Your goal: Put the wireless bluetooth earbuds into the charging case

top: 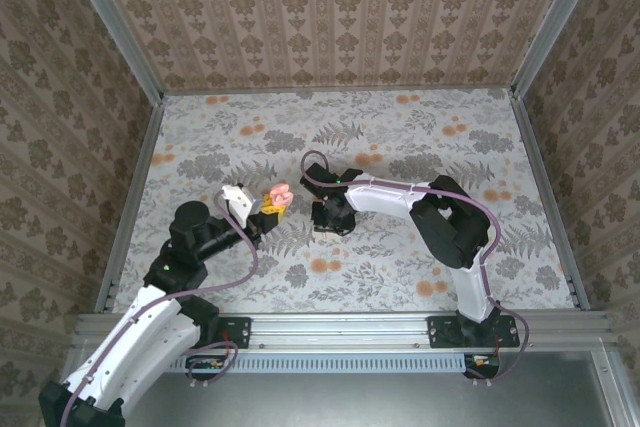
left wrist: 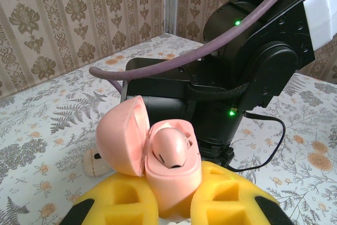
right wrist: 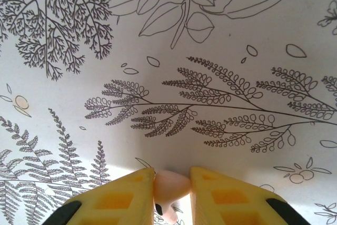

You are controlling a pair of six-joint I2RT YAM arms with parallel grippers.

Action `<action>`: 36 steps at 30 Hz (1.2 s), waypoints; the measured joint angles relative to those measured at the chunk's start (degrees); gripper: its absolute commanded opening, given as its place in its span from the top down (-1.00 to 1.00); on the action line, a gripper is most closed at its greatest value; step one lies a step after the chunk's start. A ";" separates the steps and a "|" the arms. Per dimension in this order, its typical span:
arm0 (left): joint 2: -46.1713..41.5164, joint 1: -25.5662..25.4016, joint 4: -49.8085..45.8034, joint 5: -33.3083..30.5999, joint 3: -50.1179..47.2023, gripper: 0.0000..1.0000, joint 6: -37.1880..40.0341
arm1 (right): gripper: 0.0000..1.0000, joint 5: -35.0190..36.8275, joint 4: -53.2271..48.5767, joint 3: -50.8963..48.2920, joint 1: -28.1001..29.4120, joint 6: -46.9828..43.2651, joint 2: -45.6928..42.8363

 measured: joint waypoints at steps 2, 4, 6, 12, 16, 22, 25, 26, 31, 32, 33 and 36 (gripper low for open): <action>0.02 0.00 -0.02 0.00 0.00 1.00 -0.02 | 0.57 0.17 -0.09 -0.13 0.00 0.00 -0.22; 0.11 0.00 0.00 0.00 0.00 1.00 -0.02 | 0.57 0.59 -0.17 -0.52 0.04 0.00 -0.68; 0.15 0.00 0.00 0.00 0.00 1.00 -0.02 | 0.57 1.05 -0.35 -1.11 0.04 0.00 -1.70; 0.15 0.00 0.07 0.00 0.00 1.00 -0.28 | 0.59 2.91 -0.72 -2.32 0.04 0.00 -6.36; 0.90 0.00 1.53 0.35 -0.02 1.00 -0.92 | 0.60 4.66 -0.50 -4.20 0.04 0.04 -10.82; 2.86 -0.33 7.23 1.07 -1.25 1.00 -2.80 | 0.61 9.49 1.38 -7.63 0.22 -0.02 -22.71; 4.55 -1.75 10.51 0.94 -2.01 1.00 -3.10 | 0.61 12.52 2.86 -8.28 0.59 -0.74 -29.73; 5.09 -2.47 11.85 0.83 -2.27 1.00 -3.08 | 0.61 13.46 3.54 -8.48 0.79 -1.14 -31.91; 6.75 -6.97 19.63 -0.31 -4.00 1.00 -1.75 | 0.63 17.64 7.48 -9.66 2.25 -3.96 -41.31; 7.06 -7.87 20.98 -0.63 -4.20 1.00 -1.07 | 0.64 18.25 8.39 -10.14 2.58 -4.57 -42.82; 7.41 -8.63 22.23 -0.83 -4.28 1.00 -0.26 | 0.65 18.91 9.35 -10.69 2.93 -5.22 -44.17; 8.79 -10.49 25.90 -1.40 -4.28 1.00 2.14 | 0.65 20.06 12.22 -12.66 3.72 -7.15 -47.78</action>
